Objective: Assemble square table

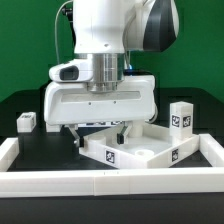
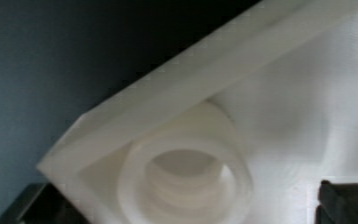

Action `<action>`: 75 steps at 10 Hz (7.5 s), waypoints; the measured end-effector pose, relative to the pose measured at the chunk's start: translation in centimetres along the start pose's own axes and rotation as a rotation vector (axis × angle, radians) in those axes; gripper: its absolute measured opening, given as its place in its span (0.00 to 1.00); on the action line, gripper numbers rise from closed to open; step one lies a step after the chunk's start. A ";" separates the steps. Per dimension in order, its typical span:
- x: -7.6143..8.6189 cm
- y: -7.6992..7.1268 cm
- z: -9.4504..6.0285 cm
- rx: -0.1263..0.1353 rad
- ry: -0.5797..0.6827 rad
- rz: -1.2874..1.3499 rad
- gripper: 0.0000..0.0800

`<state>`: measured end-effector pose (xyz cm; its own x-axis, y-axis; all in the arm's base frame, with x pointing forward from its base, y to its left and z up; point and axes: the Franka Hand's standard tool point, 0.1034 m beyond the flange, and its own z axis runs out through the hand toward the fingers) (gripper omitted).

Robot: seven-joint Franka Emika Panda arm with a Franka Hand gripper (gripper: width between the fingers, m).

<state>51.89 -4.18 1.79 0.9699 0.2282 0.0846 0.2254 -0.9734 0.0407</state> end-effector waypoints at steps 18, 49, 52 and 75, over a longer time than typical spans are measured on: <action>1.6 0.5 0.3 -0.003 0.011 0.005 0.77; 4.9 -3.0 0.3 -0.036 -0.039 -0.532 0.19; 4.9 -3.0 0.4 -0.037 -0.039 -0.545 0.19; 10.4 -4.4 0.5 -0.074 -0.010 -0.924 0.17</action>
Offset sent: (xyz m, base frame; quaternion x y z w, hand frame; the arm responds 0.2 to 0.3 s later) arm 0.0023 -0.0091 0.0035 -0.0206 0.0166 0.0953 0.9951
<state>61.05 2.44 2.05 0.4091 0.9122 -0.0219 0.9033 -0.4015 0.1512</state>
